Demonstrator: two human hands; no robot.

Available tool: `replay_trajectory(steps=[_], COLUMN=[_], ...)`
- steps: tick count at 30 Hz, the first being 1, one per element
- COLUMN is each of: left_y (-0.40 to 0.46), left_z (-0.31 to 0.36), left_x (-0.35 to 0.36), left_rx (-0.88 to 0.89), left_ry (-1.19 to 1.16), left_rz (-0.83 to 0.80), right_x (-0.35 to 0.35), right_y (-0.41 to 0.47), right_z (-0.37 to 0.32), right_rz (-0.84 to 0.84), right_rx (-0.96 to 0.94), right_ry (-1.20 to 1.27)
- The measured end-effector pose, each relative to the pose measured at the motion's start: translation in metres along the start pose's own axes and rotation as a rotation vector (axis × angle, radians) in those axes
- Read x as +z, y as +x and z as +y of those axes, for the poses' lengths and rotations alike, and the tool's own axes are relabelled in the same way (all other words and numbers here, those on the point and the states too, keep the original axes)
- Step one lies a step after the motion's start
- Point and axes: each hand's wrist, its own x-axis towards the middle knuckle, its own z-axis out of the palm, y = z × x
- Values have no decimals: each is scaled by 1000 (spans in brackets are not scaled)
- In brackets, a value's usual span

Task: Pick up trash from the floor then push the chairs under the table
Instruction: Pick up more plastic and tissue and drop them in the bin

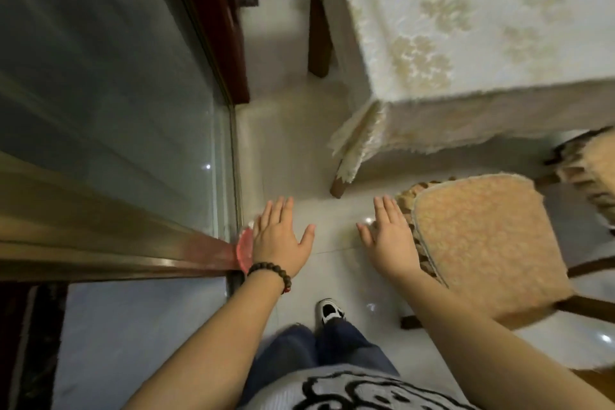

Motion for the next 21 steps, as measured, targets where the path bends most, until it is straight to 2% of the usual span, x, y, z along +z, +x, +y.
replay_trajectory(steps=[6, 11, 21], left_y=[-13, -38, -158], left_z=[41, 75, 168], left_x=[4, 29, 106], left_rx=[249, 471, 943], left_ry=[58, 124, 310], left_rz=[-149, -264, -566], right_x=[-7, 2, 28], right_y=[-60, -129, -316], right_z=[18, 48, 115], right_rz=[138, 243, 442], right_rx=[226, 503, 1094], right_ry=[67, 131, 337])
